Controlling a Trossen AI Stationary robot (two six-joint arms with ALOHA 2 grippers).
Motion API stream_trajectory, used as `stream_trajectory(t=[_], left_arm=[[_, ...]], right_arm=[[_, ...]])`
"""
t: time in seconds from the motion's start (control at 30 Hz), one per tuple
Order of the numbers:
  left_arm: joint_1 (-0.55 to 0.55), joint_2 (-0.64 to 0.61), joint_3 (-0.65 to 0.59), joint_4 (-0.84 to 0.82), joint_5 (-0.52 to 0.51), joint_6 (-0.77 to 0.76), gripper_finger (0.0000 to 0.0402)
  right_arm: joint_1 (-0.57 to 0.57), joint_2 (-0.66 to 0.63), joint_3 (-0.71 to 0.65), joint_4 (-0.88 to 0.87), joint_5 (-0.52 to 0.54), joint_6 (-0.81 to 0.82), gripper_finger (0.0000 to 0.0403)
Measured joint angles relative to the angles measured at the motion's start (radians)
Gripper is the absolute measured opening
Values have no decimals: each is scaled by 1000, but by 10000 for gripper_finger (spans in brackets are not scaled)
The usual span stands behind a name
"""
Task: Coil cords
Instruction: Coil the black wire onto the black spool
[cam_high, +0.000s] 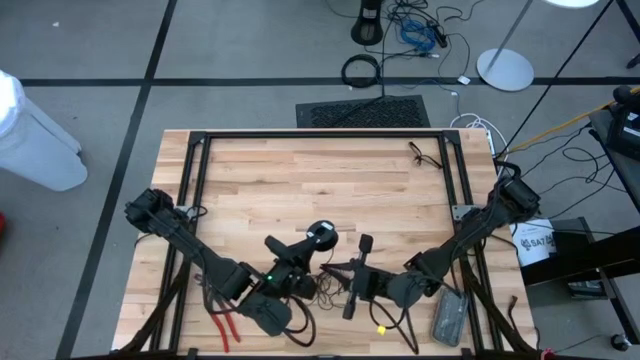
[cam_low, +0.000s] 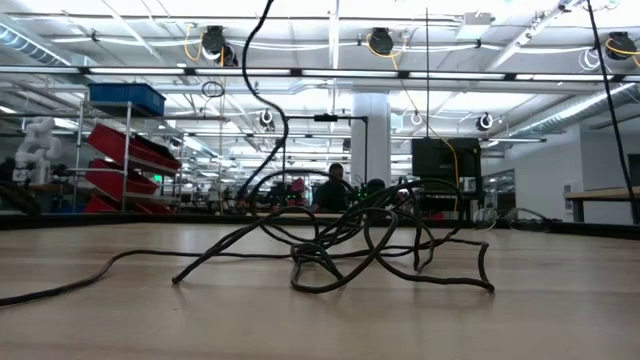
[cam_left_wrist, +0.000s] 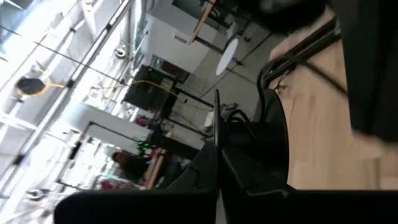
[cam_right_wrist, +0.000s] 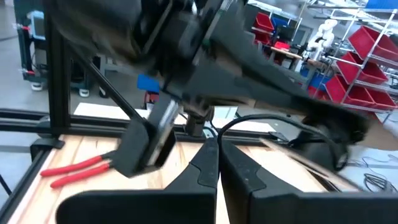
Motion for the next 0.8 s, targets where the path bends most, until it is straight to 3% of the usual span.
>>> stream_trajectory(t=[0.33, 0.6, 0.8], left_arm=[[-9, 0, 0, 216, 82, -41, 2], [-3, 1, 0, 226, 125, -209, 2], [-4, 1, 0, 239, 148, -216, 2]], right_arm=[[-16, 24, -1, 18, 42, -37, 0], [-7, 27, -1, 64, 95, -117, 0], [-11, 72, -1, 78, 112, -132, 0]])
